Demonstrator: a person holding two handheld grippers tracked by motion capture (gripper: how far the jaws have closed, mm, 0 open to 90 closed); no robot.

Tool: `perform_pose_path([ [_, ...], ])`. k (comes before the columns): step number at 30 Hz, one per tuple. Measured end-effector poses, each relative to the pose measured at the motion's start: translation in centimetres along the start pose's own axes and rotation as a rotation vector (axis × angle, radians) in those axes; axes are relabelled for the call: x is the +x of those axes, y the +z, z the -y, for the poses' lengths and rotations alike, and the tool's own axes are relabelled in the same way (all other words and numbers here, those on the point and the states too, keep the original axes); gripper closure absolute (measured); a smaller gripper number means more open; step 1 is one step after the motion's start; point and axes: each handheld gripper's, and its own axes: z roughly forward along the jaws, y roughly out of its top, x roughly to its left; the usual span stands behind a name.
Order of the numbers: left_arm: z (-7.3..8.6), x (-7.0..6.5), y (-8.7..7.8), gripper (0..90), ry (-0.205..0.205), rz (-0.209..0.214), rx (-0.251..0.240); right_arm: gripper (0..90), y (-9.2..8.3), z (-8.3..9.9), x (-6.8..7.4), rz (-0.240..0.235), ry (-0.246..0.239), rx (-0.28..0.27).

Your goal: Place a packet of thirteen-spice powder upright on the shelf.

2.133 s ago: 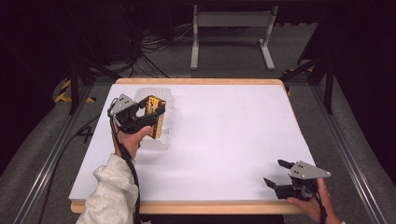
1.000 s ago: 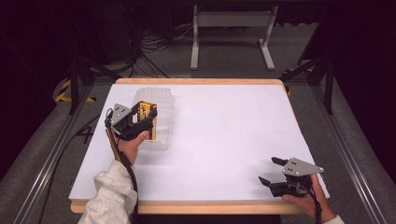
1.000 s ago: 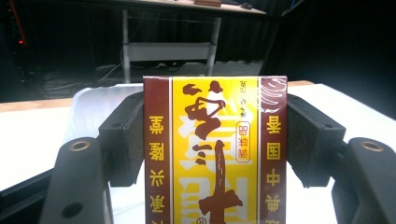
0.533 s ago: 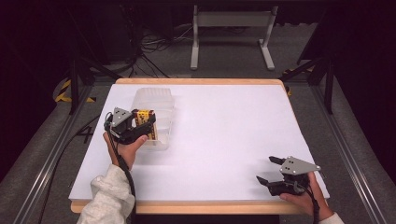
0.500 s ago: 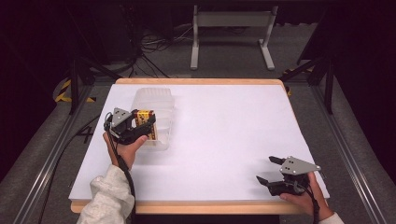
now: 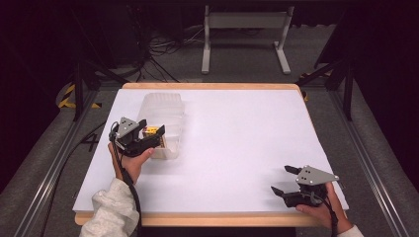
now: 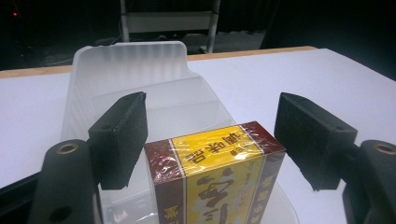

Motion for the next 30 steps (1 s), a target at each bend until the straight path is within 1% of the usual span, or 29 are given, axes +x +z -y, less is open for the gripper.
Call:
perform_pose_path([
  [3, 0.0, -0.1, 0.1, 26.5, 0.005, 0.01, 0.006, 17.5, 0.0, 0.0, 0.0, -0.001, 0.0, 0.001],
  [6, 0.1, -0.2, 0.1, 26.5, 0.014, 0.002, 0.012, 17.4, -0.1, 0.0, 0.0, 0.001, 0.002, 0.0],
  [8, 0.2, -0.2, 0.0, 26.4, 0.009, -0.001, 0.012, 17.4, -0.1, 0.0, -0.1, 0.002, 0.003, -0.001],
  [10, 0.2, -0.2, -0.1, 26.2, 0.013, -0.005, 0.01, 17.4, -0.1, 0.0, 0.0, 0.001, 0.001, 0.001],
  [12, 0.2, -0.2, -0.3, 26.1, 0.011, -0.001, 0.012, 17.4, 0.0, 0.1, 0.0, 0.001, 0.001, 0.003],
  [15, 0.4, -0.3, -0.4, 24.1, 0.01, 0.002, 0.013, 17.4, 0.0, 0.1, 0.0, 0.002, 0.0, 0.003],
  [17, 0.4, -0.3, -0.5, 21.9, 0.015, -0.005, 0.017, 17.4, 0.0, 0.1, 0.0, 0.002, 0.0, 0.005],
  [18, 0.4, -0.3, -0.5, 21.2, 0.008, 0.0, 0.013, 17.4, 0.0, 0.1, 0.0, 0.001, 0.001, 0.006],
  [19, 0.5, -0.3, -0.6, 20.0, 0.008, 0.004, 0.012, 17.4, 0.0, 0.1, 0.0, 0.001, -0.001, 0.008],
  [20, 0.5, -0.3, -0.7, 19.2, 0.007, 0.0, 0.016, 17.4, 0.0, 0.1, 0.0, 0.001, -0.003, 0.009],
  [23, 0.6, -0.3, -0.8, 16.9, 0.006, 0.012, 0.018, 17.4, 0.0, 0.1, 0.0, 0.001, -0.004, 0.009],
  [26, 0.7, -0.4, -1.0, 15.7, 0.011, 0.018, 0.015, 17.4, 0.0, 0.1, 0.0, 0.002, -0.003, 0.009],
  [28, 0.7, -0.4, -1.0, 13.2, 0.014, 0.019, 0.018, 17.4, 0.0, 0.1, 0.0, 0.0, -0.004, 0.009],
  [30, 0.7, -0.5, -1.2, 12.3, 0.024, 0.027, 0.017, 17.3, 0.1, 0.1, 0.1, -0.005, -0.014, 0.016],
])
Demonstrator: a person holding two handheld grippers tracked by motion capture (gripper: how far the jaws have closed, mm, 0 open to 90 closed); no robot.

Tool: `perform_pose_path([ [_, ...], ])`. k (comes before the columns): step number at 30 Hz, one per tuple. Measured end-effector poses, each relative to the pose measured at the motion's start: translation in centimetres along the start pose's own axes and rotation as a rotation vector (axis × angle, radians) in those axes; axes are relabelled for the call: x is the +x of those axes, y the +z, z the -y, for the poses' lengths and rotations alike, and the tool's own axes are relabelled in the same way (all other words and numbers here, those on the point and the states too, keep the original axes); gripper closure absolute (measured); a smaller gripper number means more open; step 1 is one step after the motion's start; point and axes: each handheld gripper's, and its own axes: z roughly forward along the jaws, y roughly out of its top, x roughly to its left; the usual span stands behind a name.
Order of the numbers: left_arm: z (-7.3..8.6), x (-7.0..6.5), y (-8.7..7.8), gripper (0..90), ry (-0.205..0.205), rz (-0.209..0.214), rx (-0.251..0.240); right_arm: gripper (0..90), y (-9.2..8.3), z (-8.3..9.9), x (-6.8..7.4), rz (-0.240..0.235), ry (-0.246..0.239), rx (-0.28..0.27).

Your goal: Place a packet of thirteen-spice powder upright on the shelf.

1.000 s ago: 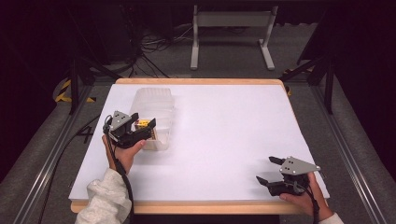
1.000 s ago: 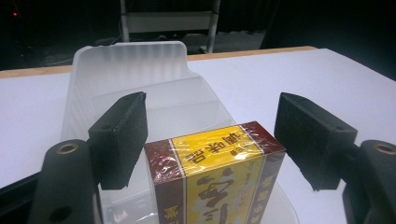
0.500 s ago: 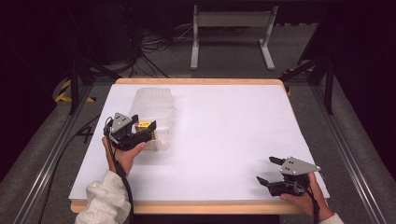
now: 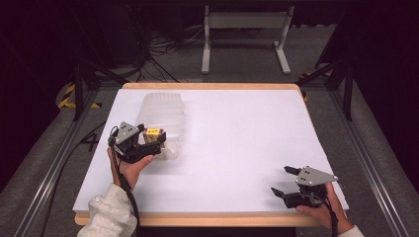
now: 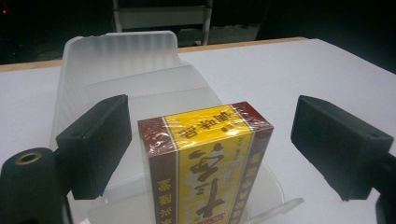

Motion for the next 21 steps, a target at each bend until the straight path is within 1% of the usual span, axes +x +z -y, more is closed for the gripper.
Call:
perform_pose_path([
  [2, 0.0, -0.1, -0.1, 10.9, -0.002, 0.011, -0.009, 17.3, 0.1, 0.0, 0.0, -0.001, 0.0, 0.001],
  [5, 0.0, -0.5, -0.2, 8.0, 0.009, 0.0, -0.008, 17.3, 0.1, 0.0, 0.0, -0.002, -0.001, 0.002],
  [7, -0.1, -0.6, -0.3, 6.9, 0.012, 0.003, -0.009, 17.3, 0.0, 0.0, 0.0, -0.001, -0.001, 0.002],
  [8, -0.1, -0.8, -0.3, 5.3, 0.023, -0.008, -0.016, 17.3, 0.0, 0.0, 0.0, -0.001, -0.001, 0.002],
  [10, -0.2, -0.9, -0.4, 5.1, 0.024, -0.006, -0.019, 17.3, 0.0, 0.0, 0.0, -0.001, -0.001, 0.002],
  [11, -0.3, -1.0, -0.5, 5.1, 0.034, -0.004, -0.018, 17.3, 0.1, 0.0, 0.0, -0.002, -0.001, 0.002],
  [12, -0.4, -1.1, -0.6, 4.8, 0.044, -0.015, -0.023, 17.3, 0.1, 0.0, 0.1, -0.002, -0.002, 0.003],
  [14, -0.6, -1.4, -0.8, 4.7, 0.061, -0.015, -0.039, 17.3, 0.1, 0.0, 0.1, -0.003, -0.002, 0.003],
  [17, -0.8, -1.7, -1.0, 4.8, 0.071, -0.005, -0.052, 17.3, 0.1, 0.0, 0.0, -0.003, -0.001, 0.003],
  [18, -0.9, -1.9, -1.0, 4.8, 0.079, -0.008, -0.057, 17.3, 0.1, 0.0, 0.0, -0.004, 0.0, 0.004],
  [20, -0.9, -2.1, -1.1, 5.0, 0.083, -0.005, -0.057, 17.3, 0.1, 0.0, 0.1, -0.003, -0.001, 0.004],
  [21, -1.0, -2.4, -1.1, 5.2, 0.099, 0.004, -0.052, 17.3, 0.1, 0.0, 0.1, -0.004, -0.002, 0.004],
])
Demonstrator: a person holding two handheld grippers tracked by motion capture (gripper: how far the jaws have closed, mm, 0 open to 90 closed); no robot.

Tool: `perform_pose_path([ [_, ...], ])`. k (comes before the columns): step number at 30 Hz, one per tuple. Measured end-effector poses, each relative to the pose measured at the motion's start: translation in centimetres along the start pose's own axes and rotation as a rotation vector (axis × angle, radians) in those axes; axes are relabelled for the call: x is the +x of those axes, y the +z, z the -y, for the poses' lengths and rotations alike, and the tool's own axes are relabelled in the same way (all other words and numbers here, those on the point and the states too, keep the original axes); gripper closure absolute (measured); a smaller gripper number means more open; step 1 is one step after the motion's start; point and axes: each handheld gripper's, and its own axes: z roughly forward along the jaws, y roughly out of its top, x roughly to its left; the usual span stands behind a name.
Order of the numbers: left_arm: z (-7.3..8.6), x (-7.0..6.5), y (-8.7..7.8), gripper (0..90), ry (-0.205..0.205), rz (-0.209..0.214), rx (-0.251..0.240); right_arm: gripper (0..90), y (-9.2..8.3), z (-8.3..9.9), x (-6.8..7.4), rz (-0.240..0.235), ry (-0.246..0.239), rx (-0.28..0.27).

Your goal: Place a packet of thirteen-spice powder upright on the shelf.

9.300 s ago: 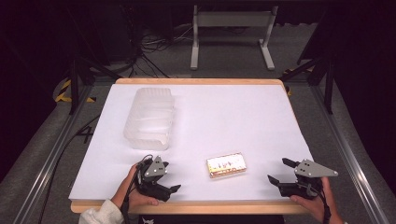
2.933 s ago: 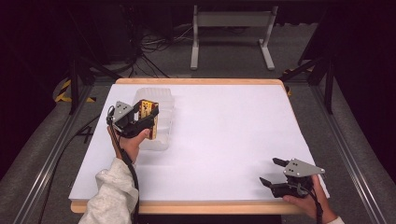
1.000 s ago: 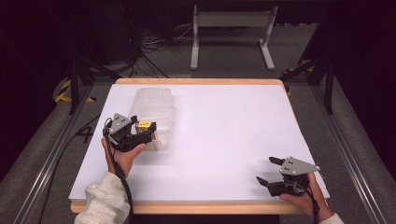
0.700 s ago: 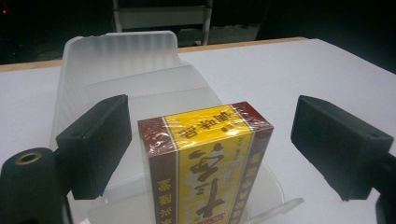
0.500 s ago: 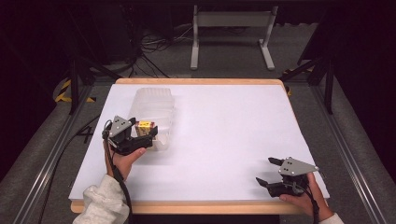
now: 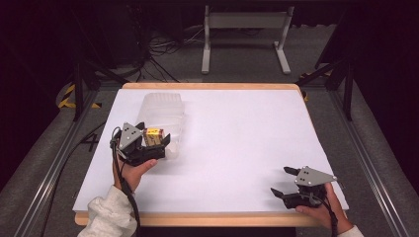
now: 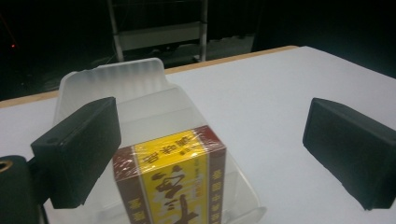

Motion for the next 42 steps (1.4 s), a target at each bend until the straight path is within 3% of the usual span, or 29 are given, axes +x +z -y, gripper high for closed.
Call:
perform_pose_path([
  [6, -0.1, -1.1, 0.2, 5.8, 0.035, 0.024, 0.005, 17.3, 0.0, 0.0, 0.0, 0.0, 0.002, -0.001],
  [13, -0.3, -2.9, 0.4, 5.9, 0.104, 0.069, 0.01, 17.3, -0.1, 0.1, 0.0, 0.004, 0.004, -0.005],
  [20, -0.4, -4.1, 0.3, 5.9, 0.131, 0.109, 0.012, 17.3, -0.3, 0.1, -0.1, 0.008, 0.008, -0.006],
  [25, -0.6, -5.4, 0.0, 6.2, 0.182, 0.148, 0.022, 17.3, -0.3, 0.2, -0.1, 0.009, 0.014, -0.008],
  [28, -0.6, -5.8, -0.2, 6.2, 0.185, 0.168, 0.02, 17.3, -0.3, 0.2, -0.2, 0.01, 0.016, -0.009],
  [36, 0.2, -7.4, 0.0, 7.0, 0.262, 0.216, 0.068, 17.3, -0.3, 0.2, -0.1, 0.011, 0.017, -0.009],
  [42, 0.7, -7.9, 0.1, 7.8, 0.294, 0.248, 0.093, 17.3, -0.3, 0.2, -0.2, 0.012, 0.02, -0.008],
])
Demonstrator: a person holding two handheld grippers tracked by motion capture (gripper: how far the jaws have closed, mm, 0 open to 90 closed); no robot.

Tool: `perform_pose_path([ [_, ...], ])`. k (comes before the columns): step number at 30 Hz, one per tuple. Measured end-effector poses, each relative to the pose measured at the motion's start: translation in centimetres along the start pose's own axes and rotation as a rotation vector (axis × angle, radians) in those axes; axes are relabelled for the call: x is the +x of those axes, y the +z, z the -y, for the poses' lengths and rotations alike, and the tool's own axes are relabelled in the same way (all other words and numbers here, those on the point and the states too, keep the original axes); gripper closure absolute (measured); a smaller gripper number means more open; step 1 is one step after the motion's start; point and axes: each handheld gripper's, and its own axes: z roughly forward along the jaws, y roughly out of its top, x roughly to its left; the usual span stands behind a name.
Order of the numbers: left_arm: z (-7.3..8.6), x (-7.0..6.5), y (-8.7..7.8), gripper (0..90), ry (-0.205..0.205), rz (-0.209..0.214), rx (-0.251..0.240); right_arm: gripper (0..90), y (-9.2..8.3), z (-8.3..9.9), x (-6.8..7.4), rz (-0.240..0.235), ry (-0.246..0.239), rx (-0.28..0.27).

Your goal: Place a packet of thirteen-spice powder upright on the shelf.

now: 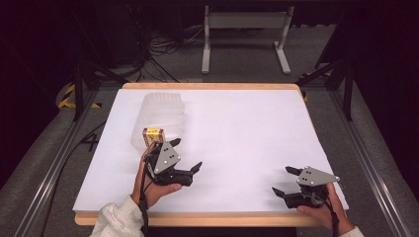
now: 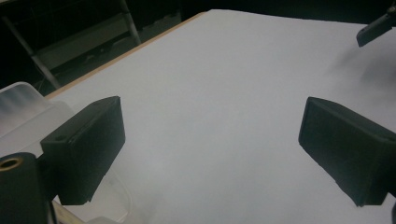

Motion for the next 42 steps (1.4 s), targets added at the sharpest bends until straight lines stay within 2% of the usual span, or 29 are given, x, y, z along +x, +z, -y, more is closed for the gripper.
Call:
perform_pose_path([
  [4, 0.4, -0.3, 0.3, 8.0, 0.017, 0.041, 0.025, 17.3, 0.0, 0.0, 0.0, 0.002, 0.002, -0.001],
  [6, 0.6, -0.7, 0.4, 8.0, 0.047, 0.047, 0.041, 17.3, 0.0, 0.0, 0.0, 0.002, 0.002, 0.0],
  [11, 1.2, -1.3, 0.9, 8.0, 0.076, 0.088, 0.085, 17.3, 0.1, 0.0, 0.0, 0.001, -0.001, 0.001],
  [18, 2.3, -1.7, 1.6, 7.9, 0.094, 0.114, 0.14, 17.3, 0.1, 0.0, 0.0, 0.001, 0.005, 0.001],
  [22, 3.2, -1.6, 1.9, 7.9, 0.108, 0.136, 0.18, 17.3, 0.1, 0.1, 0.0, 0.003, 0.004, 0.001],
  [24, 3.5, -1.5, 2.0, 7.9, 0.102, 0.148, 0.19, 17.3, 0.1, 0.1, 0.0, 0.004, 0.007, 0.0],
  [26, 4.0, -1.4, 2.2, 7.9, 0.109, 0.146, 0.208, 17.3, 0.0, 0.1, 0.0, 0.006, 0.006, -0.004],
  [31, 5.0, -1.0, 2.3, 7.9, 0.092, 0.157, 0.24, 17.1, -0.1, 0.1, 0.0, 0.009, 0.011, -0.005],
  [36, 5.9, -0.4, 2.3, 7.7, 0.034, 0.173, 0.253, 17.1, -0.2, 0.2, -0.1, 0.012, 0.013, -0.011],
  [42, 7.1, 0.1, 2.0, 7.7, -0.015, 0.189, 0.285, 17.1, -0.4, 0.3, -0.1, 0.019, 0.016, -0.013],
])
